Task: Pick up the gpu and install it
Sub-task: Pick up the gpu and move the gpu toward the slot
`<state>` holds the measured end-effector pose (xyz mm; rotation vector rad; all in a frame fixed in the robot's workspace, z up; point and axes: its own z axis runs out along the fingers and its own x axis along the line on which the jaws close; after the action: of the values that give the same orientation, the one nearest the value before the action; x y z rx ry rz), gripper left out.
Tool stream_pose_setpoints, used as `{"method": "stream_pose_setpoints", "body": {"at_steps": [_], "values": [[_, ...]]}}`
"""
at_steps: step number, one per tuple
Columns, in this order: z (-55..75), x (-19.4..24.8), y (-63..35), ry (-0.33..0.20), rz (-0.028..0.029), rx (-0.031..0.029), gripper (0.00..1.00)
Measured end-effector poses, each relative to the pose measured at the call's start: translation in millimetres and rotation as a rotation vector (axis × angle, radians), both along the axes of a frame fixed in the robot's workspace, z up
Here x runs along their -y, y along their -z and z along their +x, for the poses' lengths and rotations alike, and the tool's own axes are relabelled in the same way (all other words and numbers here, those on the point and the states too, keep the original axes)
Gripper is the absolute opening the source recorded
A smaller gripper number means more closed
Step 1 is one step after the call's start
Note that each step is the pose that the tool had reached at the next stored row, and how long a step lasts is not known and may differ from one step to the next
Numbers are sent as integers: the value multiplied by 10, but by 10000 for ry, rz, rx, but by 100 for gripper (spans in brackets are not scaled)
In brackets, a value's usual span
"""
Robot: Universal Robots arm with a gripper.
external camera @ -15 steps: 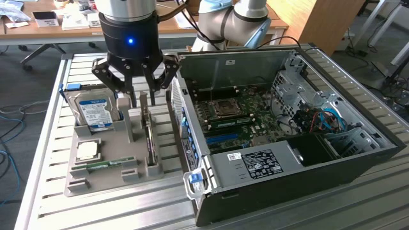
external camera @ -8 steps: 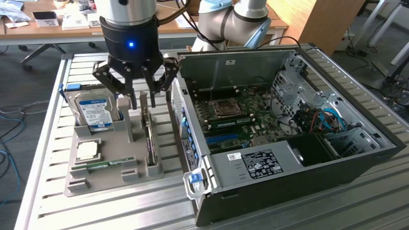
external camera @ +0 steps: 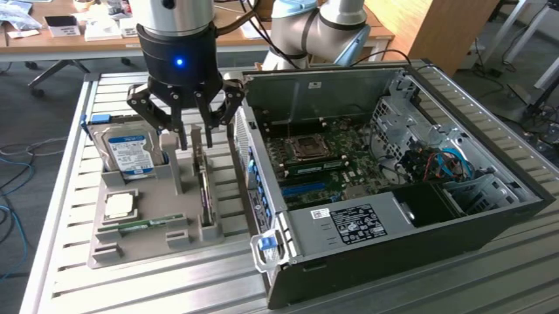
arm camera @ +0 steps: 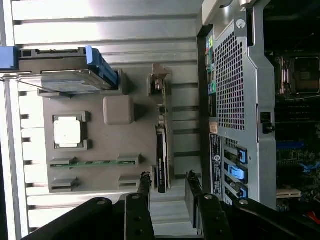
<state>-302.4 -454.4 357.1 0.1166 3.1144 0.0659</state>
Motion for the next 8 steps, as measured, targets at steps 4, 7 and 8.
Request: {"method": "stream_pose_setpoints", "body": {"at_steps": [4,7,8], "values": [[0,0,12,0,3,3,42],[0,0,31,0,1,0,42],[0,0,37,0,0,0,42]]}}
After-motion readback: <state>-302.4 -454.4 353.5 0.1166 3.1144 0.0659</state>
